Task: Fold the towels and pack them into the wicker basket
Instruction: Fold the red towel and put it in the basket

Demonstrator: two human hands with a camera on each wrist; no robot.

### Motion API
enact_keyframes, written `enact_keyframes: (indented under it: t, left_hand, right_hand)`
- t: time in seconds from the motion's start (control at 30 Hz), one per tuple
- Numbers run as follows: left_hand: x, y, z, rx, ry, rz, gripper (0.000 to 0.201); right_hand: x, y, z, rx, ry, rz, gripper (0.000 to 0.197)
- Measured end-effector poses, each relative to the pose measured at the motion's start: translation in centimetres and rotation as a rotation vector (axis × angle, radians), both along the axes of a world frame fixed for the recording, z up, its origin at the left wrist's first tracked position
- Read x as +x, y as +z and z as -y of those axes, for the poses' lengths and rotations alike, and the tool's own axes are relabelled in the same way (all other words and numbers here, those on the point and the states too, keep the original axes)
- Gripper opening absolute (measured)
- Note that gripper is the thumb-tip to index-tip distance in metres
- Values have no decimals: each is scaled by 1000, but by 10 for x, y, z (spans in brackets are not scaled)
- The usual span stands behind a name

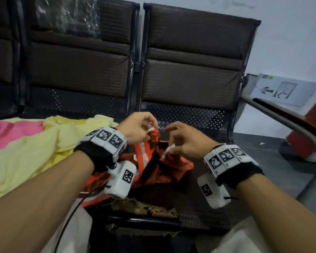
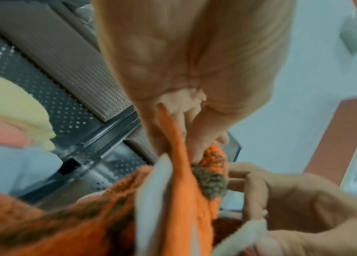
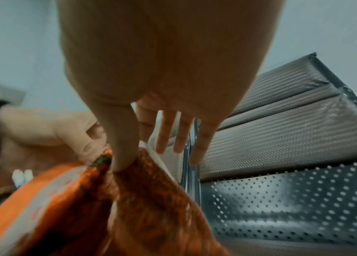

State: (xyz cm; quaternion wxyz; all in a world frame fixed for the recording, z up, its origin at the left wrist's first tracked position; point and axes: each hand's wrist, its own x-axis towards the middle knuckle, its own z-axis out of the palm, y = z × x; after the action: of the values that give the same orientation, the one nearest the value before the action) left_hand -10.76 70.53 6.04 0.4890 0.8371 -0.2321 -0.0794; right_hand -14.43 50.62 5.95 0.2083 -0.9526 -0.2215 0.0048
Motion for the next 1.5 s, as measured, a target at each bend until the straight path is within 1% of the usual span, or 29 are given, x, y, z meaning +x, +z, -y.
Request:
enact_keyframes:
  t: [0.07,0.1,0.13,0.17,0.23,0.27,0.33,0.4,0.47,0.53,0.63,0.7,0.77,0.8,0.83,0.87,0.9,0.93,1.0,1.03,1.07,1.1,1.13,1.17,1.23,1.3,1.33,1.4,1.5]
  left_hand:
    - [-4,12,-2,-223,-70,-57,46]
    - [-5,16,-5,-298,-106,-93,46]
    - [-7,19,-7,-346,-137,-128,45]
    - [-9,22,-10,-370,-161,-154,45]
    - [-9,24,-16,-395,-182,-204,46]
    - [-9,24,-19,-402,-185,-231,46]
    - [-8,24,-25,-401,-189,-268,47]
    - [-5,23,-31,-413,-162,-282,48]
    - [-2,22,-35,-434,-96,-275,47]
    - [0,21,-38,-402,-23,-249,44]
    - [-4,19,-38,-275,-6,-237,37]
    - [-7,17,-35,-241,-17,-232,23]
    - [-7,17,-32,-305,38,-222,15]
    - [-5,17,-31,-359,88,-221,16]
    - [-4,18,-30,-412,143,-227,17]
    - [-3,18,-30,-460,196,-237,17]
    - [-2,17,-30,-493,246,-247,18]
    - [-1,16,-30,-514,288,-257,18]
    - [-1,14,-31,-531,345,-265,14]
    - [0,13,-31,-531,360,-270,12]
    - [0,12,-32,-524,368,-277,11]
    - [1,10,-33,-506,373,-286,12]
    - [1,9,-33,-480,377,-293,15]
    - [2,8,-33,-444,378,-296,17]
    - [2,5,-30,-360,365,-284,20]
    - [-3,4,-24,-308,307,-293,21]
    - [-6,4,-21,-303,263,-309,20]
    - [-13,5,-16,-307,166,-345,20]
    - [-20,8,-11,-336,47,-408,24]
  right_hand:
    - [-3,9,-5,302,-23,-19,27]
    - [-4,12,-7,454,-13,-58,29]
    - [-4,12,-10,565,6,-113,29]
    - [-3,13,-12,631,30,-174,29]
    - [0,11,-15,680,74,-310,26]
    - [1,9,-17,667,85,-363,24]
    - [2,8,-22,630,78,-398,20]
    - [5,7,-24,675,24,-358,20]
    - [9,7,-24,811,-86,-277,22]
    - [11,10,-20,941,-181,-173,23]
    - [13,15,-16,1110,-187,-54,25]
    - [15,15,-15,1157,-182,-7,26]
    - [16,12,-18,1104,-217,47,25]
    - [17,10,-18,1022,-254,98,24]
    - [18,7,-17,883,-295,165,22]
    - [19,4,-15,685,-329,227,19]
    - [18,3,-13,463,-337,248,16]
    - [16,3,-11,262,-321,202,12]
    - [11,3,-10,-23,-247,-4,9]
    - [9,3,-10,-105,-212,-77,12]
    - [7,4,-12,-140,-184,-108,13]
    - [4,5,-14,-128,-158,-101,13]
    - [3,8,-17,-71,-129,-77,11]
    - [1,12,-19,32,-88,-68,10]
    - [-3,21,-24,323,46,-115,10]
    - [-4,27,-27,590,158,-139,12]
    - [-2,28,-28,670,171,-132,13]
    - [1,23,-31,701,102,-72,13]
    - [8,8,-35,584,-104,48,2]
